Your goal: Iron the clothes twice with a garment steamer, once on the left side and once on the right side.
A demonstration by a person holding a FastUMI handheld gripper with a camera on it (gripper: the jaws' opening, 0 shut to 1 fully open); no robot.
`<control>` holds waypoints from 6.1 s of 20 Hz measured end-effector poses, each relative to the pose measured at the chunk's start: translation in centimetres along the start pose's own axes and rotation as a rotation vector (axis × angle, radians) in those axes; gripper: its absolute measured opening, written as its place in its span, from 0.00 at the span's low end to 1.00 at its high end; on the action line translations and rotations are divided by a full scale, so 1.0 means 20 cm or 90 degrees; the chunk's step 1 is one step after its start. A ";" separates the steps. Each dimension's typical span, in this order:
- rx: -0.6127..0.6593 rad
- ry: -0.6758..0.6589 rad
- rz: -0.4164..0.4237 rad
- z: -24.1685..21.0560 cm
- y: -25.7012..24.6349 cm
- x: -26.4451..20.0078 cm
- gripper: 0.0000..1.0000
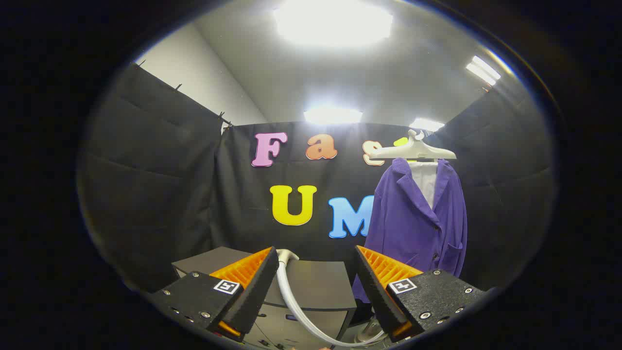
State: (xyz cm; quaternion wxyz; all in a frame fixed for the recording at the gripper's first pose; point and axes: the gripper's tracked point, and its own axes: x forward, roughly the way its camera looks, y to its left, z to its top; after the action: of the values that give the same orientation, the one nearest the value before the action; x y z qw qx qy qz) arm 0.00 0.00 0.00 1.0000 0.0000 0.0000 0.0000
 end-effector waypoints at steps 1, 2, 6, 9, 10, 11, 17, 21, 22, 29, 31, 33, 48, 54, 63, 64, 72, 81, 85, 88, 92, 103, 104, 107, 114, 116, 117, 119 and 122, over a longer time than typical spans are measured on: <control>-0.003 0.000 -0.003 -0.01 0.02 0.01 0.95; -0.010 0.003 -0.001 -0.02 0.03 0.03 0.95; -0.050 0.026 0.002 -0.08 0.03 0.05 0.95; -0.036 0.029 0.025 -0.08 0.03 0.04 0.95; -0.033 0.031 0.027 -0.07 0.00 0.03 0.95; -0.027 0.031 0.025 -0.05 -0.04 0.02 0.95; 0.015 0.021 0.053 0.01 -0.15 -0.10 0.95; 0.019 0.037 0.082 -0.01 -0.20 -0.20 0.95; 0.017 0.040 0.088 -0.02 -0.21 -0.23 0.95; 0.123 0.078 0.148 0.03 -0.10 -0.24 0.94; 0.098 0.085 0.143 0.02 -0.09 -0.13 0.94; 0.065 0.101 0.136 0.01 -0.05 0.00 0.94; 0.093 0.360 0.036 -0.24 0.44 1.16 0.95; 0.063 0.496 0.030 -0.63 0.51 1.46 0.95; 0.084 0.663 0.024 -1.06 0.54 1.69 0.95; 0.090 0.669 0.021 -1.08 0.55 1.70 0.95; 0.049 0.692 -0.024 -1.19 0.50 1.67 0.62; 0.074 0.593 -0.052 -1.18 0.49 1.64 0.39; 0.071 0.574 -0.031 -1.14 0.48 1.61 0.39; 0.066 0.541 -0.015 -1.04 0.45 1.53 0.39; 0.069 0.458 0.012 -0.83 0.34 1.36 0.39; 0.025 0.238 0.017 -0.25 -0.15 0.84 0.38; 0.027 0.223 0.010 -0.20 -0.20 0.81 0.38; 0.042 0.177 -0.026 -0.04 -0.37 0.77 0.37; 0.038 0.107 -0.136 0.20 -0.75 0.80 0.37; 0.026 0.096 -0.175 0.23 -0.86 0.81 0.37; 0.021 0.090 -0.191 0.25 -0.91 0.83 0.37; 0.012 0.081 -0.219 0.27 -1.01 0.85 0.37; 0.008 0.063 -0.259 0.30 -1.14 0.89 0.37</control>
State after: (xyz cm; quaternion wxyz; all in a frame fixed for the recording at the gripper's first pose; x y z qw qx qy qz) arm 17.71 -22.88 6.00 0.9781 0.0060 0.0492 -0.2022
